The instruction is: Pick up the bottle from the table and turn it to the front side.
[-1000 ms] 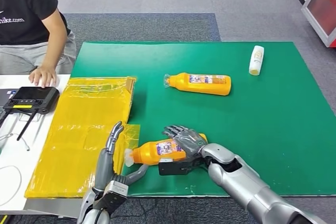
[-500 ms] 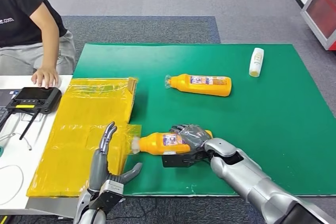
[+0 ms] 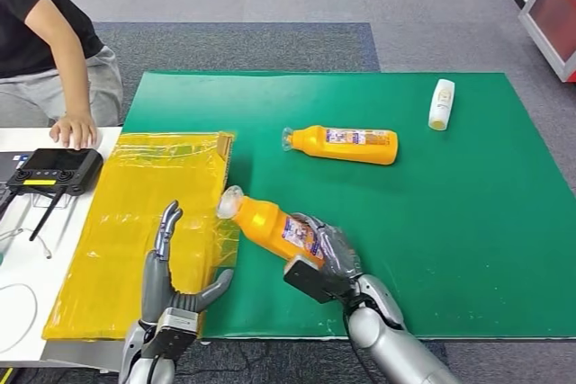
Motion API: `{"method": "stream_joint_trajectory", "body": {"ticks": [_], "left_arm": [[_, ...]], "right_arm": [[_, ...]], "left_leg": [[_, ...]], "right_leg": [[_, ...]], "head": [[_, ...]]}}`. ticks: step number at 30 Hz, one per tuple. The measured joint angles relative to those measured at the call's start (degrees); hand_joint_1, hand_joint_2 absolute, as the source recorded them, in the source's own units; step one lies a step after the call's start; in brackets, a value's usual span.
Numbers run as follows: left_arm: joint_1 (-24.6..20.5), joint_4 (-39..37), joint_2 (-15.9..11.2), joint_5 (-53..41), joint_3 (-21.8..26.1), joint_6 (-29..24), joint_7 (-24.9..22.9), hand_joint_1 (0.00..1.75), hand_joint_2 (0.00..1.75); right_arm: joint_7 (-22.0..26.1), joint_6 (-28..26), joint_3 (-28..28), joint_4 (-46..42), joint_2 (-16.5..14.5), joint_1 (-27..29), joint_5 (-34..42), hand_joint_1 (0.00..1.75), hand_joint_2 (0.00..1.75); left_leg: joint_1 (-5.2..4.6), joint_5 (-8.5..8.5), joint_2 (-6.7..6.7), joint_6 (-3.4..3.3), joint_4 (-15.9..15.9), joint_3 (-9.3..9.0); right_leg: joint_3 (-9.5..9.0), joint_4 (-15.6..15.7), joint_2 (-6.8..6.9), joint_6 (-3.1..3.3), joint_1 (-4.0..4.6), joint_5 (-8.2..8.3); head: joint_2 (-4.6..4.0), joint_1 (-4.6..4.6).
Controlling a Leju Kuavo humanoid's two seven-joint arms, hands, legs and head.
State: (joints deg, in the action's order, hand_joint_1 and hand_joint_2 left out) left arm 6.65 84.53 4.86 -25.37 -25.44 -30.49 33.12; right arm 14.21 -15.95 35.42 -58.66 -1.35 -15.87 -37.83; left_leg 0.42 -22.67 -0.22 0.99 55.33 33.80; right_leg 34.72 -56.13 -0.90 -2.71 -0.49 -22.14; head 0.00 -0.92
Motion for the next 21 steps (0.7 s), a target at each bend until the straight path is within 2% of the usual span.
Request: {"method": "stream_joint_trajectory", "body": {"ticks": [7, 10, 12, 16, 21], "left_arm": [[0.2, 0.3, 0.2, 2.4, 0.2, -0.2, 1.7, 0.0, 1.75], [0.2, 0.5, 0.4, 6.9, 0.1, 1.7, 3.3, 0.0, 1.75], [0.2, 0.8, 0.7, 12.0, 0.1, 4.5, 3.9, 0.0, 1.75], [0.2, 0.9, 1.3, 20.9, 0.3, 11.2, 2.3, 0.0, 1.75], [-0.3, 0.9, 1.7, 22.6, 0.4, 15.4, 1.6, 0.0, 1.75]], "right_arm": [[6.8, 1.6, -6.9, -8.4, -3.9, 7.5, 14.8, 1.75, 1.75], [7.8, 2.4, -8.0, -11.4, -5.0, 9.1, 18.4, 1.75, 1.75], [8.0, 2.4, -8.2, -12.8, -5.3, 9.7, 19.0, 1.75, 1.75], [8.5, 0.1, -8.0, -14.2, -5.6, 10.5, 16.2, 1.75, 1.75], [9.9, -0.4, -7.2, -14.3, -5.9, 11.1, 15.7, 1.75, 1.75]], "left_leg": [[-0.01, -0.02, 0.0, -0.02, 0.0, 0.33], [-0.02, -0.03, 0.0, -0.03, 0.0, 0.39], [-0.02, -0.03, 0.0, -0.03, 0.0, 0.42], [-0.02, -0.03, 0.0, -0.03, 0.0, 0.45], [-0.02, -0.02, 0.0, -0.02, 0.0, 0.45]], "right_leg": [[0.32, 0.0, 0.01, 0.0, -0.01, -0.01], [0.38, 0.0, 0.01, 0.0, -0.02, -0.01], [0.41, 0.0, 0.01, 0.0, -0.02, -0.02], [0.44, 0.0, 0.01, 0.0, -0.02, -0.01], [0.46, 0.0, 0.01, 0.0, -0.02, -0.01]], "head": [[0.0, -0.01], [0.0, -0.01], [0.0, 0.0], [0.0, 0.01], [0.0, 0.01]]}}
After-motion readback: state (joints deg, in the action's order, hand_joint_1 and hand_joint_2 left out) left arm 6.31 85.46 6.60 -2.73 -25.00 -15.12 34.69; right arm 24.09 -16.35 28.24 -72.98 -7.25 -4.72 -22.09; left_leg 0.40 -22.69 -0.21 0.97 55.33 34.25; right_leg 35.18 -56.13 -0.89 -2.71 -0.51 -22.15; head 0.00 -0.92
